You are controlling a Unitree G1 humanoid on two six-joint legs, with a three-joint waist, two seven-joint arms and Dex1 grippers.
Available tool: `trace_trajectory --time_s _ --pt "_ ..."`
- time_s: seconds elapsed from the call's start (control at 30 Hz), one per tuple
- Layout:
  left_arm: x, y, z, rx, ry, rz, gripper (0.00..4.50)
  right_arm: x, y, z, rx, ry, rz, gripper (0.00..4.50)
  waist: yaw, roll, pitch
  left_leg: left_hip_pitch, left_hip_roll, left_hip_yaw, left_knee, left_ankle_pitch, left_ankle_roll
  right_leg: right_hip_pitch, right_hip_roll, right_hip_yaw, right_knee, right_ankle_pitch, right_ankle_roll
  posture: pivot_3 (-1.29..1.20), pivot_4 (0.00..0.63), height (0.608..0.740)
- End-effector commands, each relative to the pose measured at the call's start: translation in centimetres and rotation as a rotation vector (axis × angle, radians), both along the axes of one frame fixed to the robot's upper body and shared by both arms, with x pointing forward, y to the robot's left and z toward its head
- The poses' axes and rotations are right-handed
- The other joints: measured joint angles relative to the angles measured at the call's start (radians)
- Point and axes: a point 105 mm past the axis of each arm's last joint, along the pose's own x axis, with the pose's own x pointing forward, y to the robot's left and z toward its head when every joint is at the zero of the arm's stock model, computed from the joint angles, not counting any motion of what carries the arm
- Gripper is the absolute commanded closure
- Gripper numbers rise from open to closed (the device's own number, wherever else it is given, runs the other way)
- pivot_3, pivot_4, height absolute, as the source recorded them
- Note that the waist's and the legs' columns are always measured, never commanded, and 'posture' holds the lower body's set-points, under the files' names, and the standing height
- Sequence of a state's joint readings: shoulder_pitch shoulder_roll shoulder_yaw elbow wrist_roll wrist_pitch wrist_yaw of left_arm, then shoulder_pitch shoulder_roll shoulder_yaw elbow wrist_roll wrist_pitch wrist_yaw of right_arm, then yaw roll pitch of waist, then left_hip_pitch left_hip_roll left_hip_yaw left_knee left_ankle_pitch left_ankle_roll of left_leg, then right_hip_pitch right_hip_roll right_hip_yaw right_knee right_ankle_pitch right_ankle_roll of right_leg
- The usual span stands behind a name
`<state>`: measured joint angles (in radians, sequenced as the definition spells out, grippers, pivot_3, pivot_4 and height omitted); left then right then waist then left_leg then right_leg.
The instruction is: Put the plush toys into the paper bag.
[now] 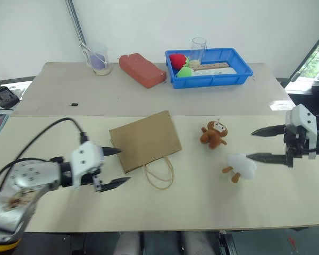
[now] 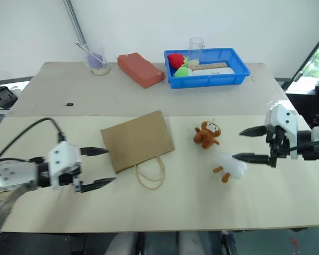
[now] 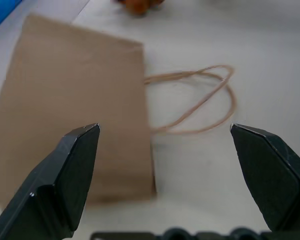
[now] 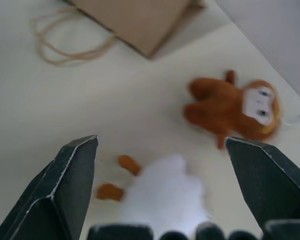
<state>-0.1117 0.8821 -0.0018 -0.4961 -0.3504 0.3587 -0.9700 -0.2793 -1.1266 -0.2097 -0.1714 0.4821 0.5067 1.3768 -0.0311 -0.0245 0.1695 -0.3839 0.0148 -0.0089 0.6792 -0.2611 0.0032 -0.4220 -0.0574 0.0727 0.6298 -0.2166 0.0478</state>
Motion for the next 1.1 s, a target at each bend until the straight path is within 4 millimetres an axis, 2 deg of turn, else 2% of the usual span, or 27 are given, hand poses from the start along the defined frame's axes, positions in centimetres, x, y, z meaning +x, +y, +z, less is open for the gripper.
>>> trace_trajectory --time_s 0.03,0.2,0.27,0.53,0.63,0.77,0.87,0.9,1.03,1.1 --pt "0.4 -1.6 -1.7 0.068 -0.013 -0.118 0.05 -2.3 2.0 1.3 0.011 0.002 0.054 0.00 0.001 0.000 0.000 0.000 0.000 0.000 0.000 0.000 0.000 0.000 0.000 0.000 0.000 0.000 0.000 0.00 0.150 0.740" --pt "1.1 -4.1 -2.9 0.076 -0.051 -0.236 0.05 -3.2 2.6 1.0 0.036 0.009 0.026 0.00 0.011 -0.001 0.000 -0.002 -0.001 0.000 0.001 0.000 0.000 0.000 0.000 0.000 -0.001 0.000 0.000 0.00 0.150 0.740" --pt "2.0 -4.9 -3.3 0.071 -0.083 -0.235 0.05 -3.2 2.7 0.8 0.041 0.009 0.017 0.00 0.017 -0.001 0.000 -0.002 -0.001 0.000 0.001 0.000 0.000 0.000 0.000 0.000 -0.001 0.000 0.000 0.00 0.150 0.740" --pt "3.0 -5.8 -4.9 0.085 -0.115 -0.258 0.05 -3.6 2.8 0.4 0.049 0.006 0.007 0.00 0.018 -0.001 0.000 -0.003 -0.001 -0.001 0.001 0.000 0.000 -0.001 0.000 0.000 -0.001 0.000 0.001 0.00 0.150 0.740" --pt "3.2 -6.3 -4.5 0.052 -0.126 -0.271 0.83 -3.7 2.8 0.4 0.051 0.002 0.001 0.00 0.019 -0.001 0.000 -0.003 -0.001 -0.001 0.002 0.000 0.000 0.000 0.000 0.000 -0.001 0.000 0.001 0.00 0.150 0.740" --pt "3.6 -6.5 -3.6 0.018 -0.117 -0.277 2.64 -3.7 2.9 0.3 0.052 -0.003 -0.012 0.00 0.019 -0.001 0.000 -0.004 -0.001 -0.002 0.002 0.000 0.000 -0.001 0.000 0.000 -0.001 0.000 0.001 0.00 0.150 0.740" --pt "3.6 -6.3 -3.8 0.034 -0.106 -0.298 4.10 -3.8 3.0 -0.1 0.049 -0.006 -0.018 0.00 0.018 -0.001 0.000 -0.003 -0.001 -0.002 0.002 0.000 0.000 0.000 0.000 0.000 -0.001 0.000 0.001 0.00 0.150 0.740" --pt "3.6 -6.3 -3.7 0.026 -0.095 -0.299 4.46 -3.8 3.1 -0.2 0.050 -0.006 -0.028 0.00 0.017 -0.001 0.000 -0.003 -0.001 -0.002 0.002 0.000 0.000 0.000 0.000 0.000 -0.001 0.000 0.001 0.00 0.150 0.740" --pt "3.8 -6.3 -2.3 -0.057 -0.034 -0.283 4.46 -3.7 3.8 -0.3 0.068 -0.021 -0.052 0.00 0.017 -0.001 0.000 -0.003 -0.001 -0.002 0.002 0.000 0.000 0.000 0.000 0.000 -0.001 0.000 0.001 0.00 0.150 0.740" --pt "4.1 -6.7 -0.7 -0.134 0.027 -0.276 4.46 -4.0 4.8 -0.8 0.080 -0.037 -0.058 0.00 0.018 -0.001 0.000 -0.004 -0.001 -0.002 0.002 0.000 0.000 -0.001 0.000 -0.001 -0.001 0.000 0.001 0.00 0.150 0.740"
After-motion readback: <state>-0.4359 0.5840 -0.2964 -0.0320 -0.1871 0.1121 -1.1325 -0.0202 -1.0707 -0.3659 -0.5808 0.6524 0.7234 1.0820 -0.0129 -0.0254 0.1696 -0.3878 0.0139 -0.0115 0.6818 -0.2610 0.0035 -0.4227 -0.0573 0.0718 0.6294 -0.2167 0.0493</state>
